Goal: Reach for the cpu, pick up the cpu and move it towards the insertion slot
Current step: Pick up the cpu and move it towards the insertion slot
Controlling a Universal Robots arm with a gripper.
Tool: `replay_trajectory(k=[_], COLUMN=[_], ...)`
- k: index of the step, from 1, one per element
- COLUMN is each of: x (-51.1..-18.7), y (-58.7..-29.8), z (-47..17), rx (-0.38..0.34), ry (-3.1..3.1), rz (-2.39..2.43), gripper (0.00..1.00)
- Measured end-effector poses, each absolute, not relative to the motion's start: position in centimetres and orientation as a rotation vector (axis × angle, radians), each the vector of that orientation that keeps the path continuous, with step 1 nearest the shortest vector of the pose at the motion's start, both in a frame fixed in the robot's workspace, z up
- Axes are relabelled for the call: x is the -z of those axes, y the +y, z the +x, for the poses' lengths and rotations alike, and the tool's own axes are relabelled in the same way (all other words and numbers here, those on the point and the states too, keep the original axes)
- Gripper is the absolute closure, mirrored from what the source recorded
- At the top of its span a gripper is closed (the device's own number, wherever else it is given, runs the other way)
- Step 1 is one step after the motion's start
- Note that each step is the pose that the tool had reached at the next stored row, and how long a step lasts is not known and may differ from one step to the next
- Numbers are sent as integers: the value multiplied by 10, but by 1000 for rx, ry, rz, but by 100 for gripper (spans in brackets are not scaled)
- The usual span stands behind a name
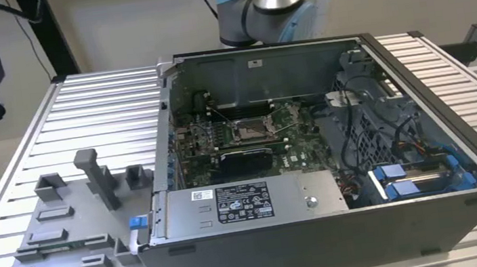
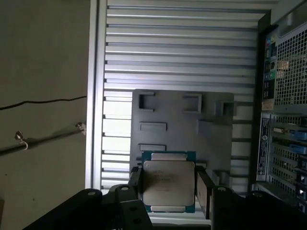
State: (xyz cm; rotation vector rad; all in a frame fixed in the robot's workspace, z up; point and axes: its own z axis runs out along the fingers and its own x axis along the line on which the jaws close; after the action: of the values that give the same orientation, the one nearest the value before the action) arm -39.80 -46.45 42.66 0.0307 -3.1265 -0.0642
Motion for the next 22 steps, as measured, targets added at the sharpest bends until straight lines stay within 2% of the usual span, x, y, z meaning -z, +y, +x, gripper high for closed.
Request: replay_trajectory(k=[22], x=[-427], y=[-465], z=[-298], rx=[64], ry=[-3104], rz=[30], gripper=[100])
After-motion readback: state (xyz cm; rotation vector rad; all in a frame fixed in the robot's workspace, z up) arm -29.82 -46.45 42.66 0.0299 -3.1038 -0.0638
